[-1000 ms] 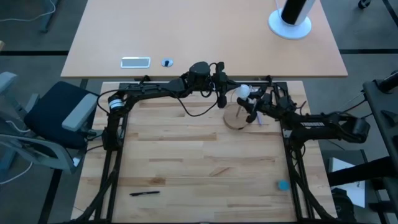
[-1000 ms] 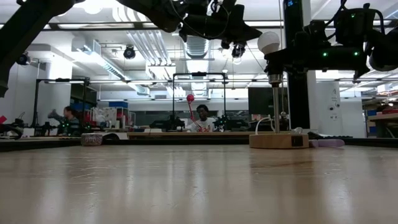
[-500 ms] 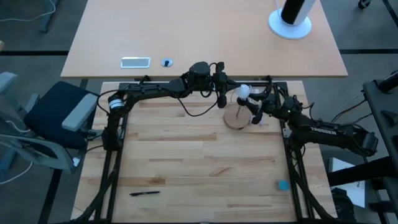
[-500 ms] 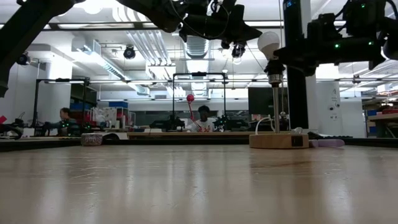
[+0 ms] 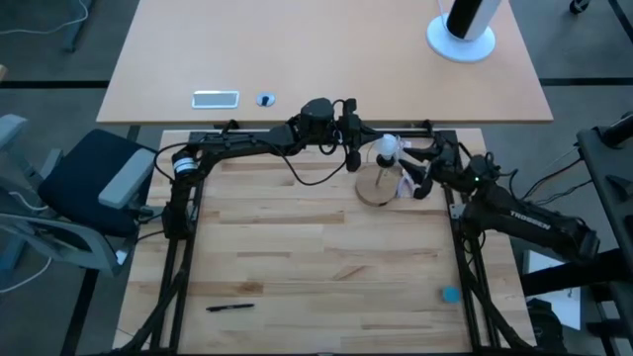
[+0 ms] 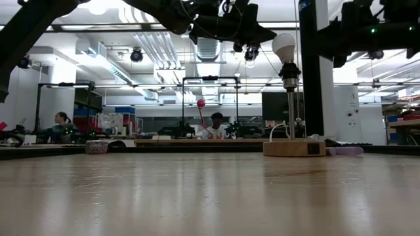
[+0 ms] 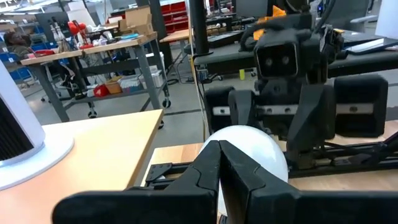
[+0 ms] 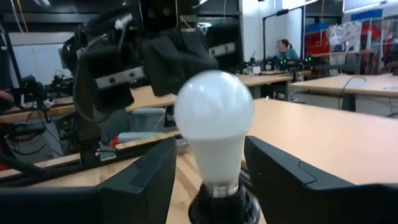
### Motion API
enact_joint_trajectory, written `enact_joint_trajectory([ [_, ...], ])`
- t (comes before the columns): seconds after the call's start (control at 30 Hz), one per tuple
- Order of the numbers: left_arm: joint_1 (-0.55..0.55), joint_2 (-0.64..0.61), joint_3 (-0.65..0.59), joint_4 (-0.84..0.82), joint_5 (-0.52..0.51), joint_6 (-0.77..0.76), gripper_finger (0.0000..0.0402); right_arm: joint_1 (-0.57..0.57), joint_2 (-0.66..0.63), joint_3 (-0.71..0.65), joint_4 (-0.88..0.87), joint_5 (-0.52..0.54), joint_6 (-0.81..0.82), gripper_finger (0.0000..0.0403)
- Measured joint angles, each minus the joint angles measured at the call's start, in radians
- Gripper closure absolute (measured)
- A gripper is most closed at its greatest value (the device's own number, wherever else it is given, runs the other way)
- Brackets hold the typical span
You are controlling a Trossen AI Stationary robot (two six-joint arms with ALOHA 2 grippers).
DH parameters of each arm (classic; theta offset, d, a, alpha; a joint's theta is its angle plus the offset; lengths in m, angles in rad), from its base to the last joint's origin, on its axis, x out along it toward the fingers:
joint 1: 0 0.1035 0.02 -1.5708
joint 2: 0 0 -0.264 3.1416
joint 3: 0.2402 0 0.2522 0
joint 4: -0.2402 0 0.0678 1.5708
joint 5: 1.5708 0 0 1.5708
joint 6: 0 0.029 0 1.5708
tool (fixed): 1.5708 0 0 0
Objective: Screw lightbulb
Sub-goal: Insert the lightbulb on the lamp
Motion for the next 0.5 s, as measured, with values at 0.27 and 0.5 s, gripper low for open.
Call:
enact_joint_trajectory([
  [0.27, -0.006, 0.000, 0.000, 0.012, 0.000, 0.000, 0.0401, 0.000, 0.065, 0.142, -0.091, 0.002, -0.108, 0.0287],
  [0.5, -0.013, 0.000, 0.000, 0.016, 0.000, -0.001, 0.0402, 0.000, 0.179, 0.256, -0.131, 0.002, -0.182, 0.0367],
])
